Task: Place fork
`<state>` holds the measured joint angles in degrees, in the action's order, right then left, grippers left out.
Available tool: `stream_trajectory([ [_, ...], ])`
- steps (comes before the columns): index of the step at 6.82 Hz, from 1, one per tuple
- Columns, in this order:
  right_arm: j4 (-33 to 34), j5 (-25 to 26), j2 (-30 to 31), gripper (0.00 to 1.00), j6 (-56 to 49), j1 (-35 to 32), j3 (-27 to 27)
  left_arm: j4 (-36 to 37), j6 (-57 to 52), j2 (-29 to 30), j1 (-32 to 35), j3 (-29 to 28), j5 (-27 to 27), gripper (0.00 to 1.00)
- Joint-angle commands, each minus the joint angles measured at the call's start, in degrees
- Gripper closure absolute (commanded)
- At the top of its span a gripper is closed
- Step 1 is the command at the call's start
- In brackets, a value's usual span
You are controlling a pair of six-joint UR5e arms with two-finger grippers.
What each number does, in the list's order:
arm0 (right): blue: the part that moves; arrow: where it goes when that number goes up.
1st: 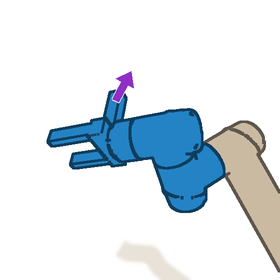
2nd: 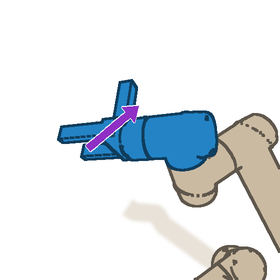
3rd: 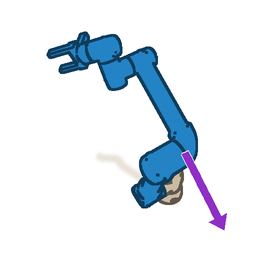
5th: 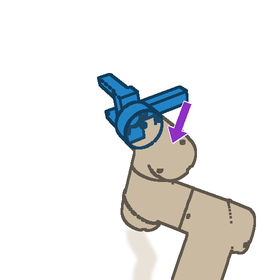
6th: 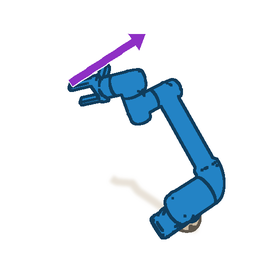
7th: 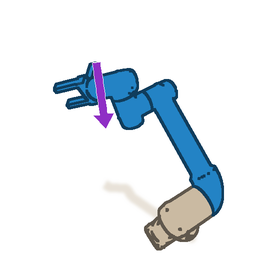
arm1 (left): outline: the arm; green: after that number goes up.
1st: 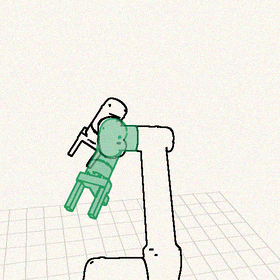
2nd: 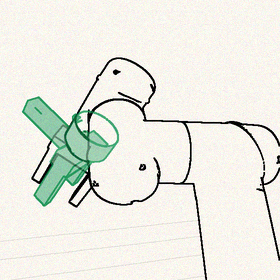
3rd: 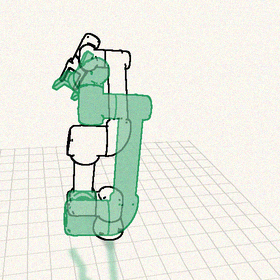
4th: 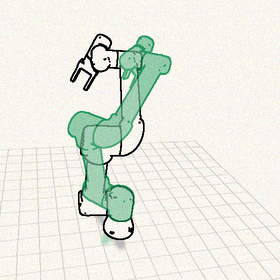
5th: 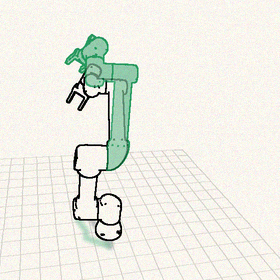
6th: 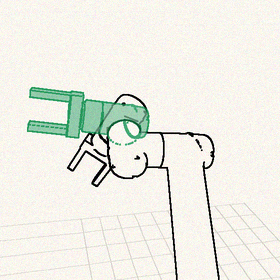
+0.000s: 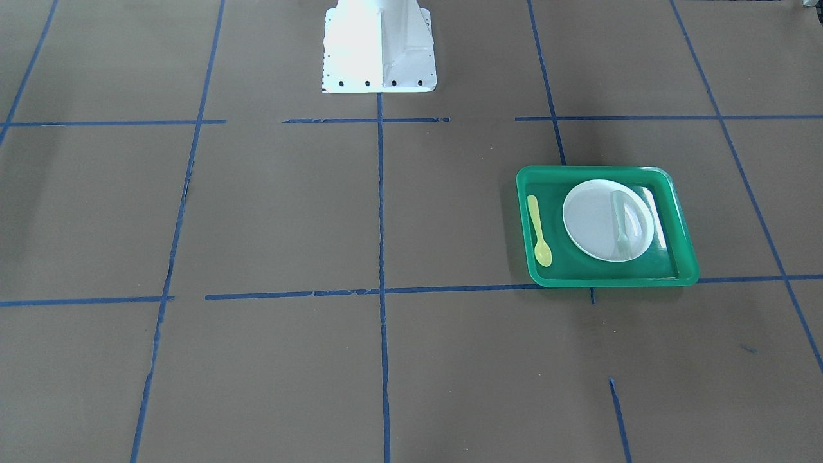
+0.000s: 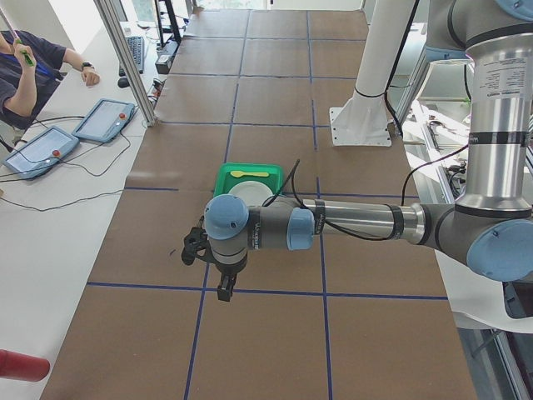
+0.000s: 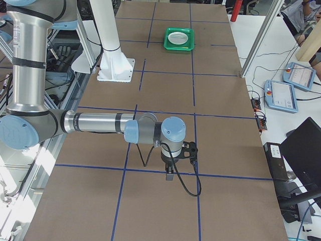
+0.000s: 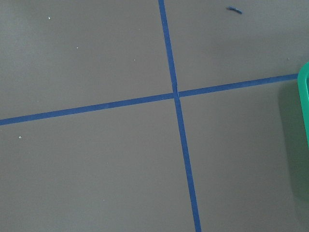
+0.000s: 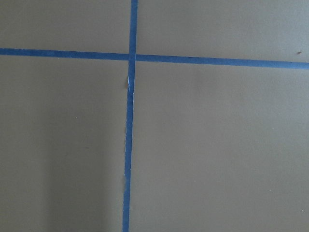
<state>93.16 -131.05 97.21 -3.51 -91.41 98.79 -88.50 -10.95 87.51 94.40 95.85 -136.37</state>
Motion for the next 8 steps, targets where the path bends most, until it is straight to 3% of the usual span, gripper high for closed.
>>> stream_trajectory([
  [1, 0.0, 0.0, 0.0, 0.00, 0.1, 0.0, 0.0, -0.1, 0.2, 0.4, -0.3, 0.0, 0.0, 0.00],
  [2, 0.0, 0.0, 0.0, 0.00, 0.0, 0.0, 0.0, -0.7, 0.2, 0.4, -0.4, -1.4, -0.1, 0.00],
  [4, 0.0, 0.0, 0.0, 0.00, 0.0, 0.0, 0.0, -9.3, 3.2, 0.6, -2.6, -6.5, -0.7, 0.00],
  [6, 0.0, 0.0, 0.0, 0.00, 0.0, 0.0, 0.0, -18.2, 25.1, 0.6, -17.0, 0.2, 0.0, 0.00],
  [8, 0.0, 0.0, 0.0, 0.00, 0.0, 0.0, 0.0, -21.6, 44.2, 2.0, -29.2, 5.1, 5.9, 0.00],
])
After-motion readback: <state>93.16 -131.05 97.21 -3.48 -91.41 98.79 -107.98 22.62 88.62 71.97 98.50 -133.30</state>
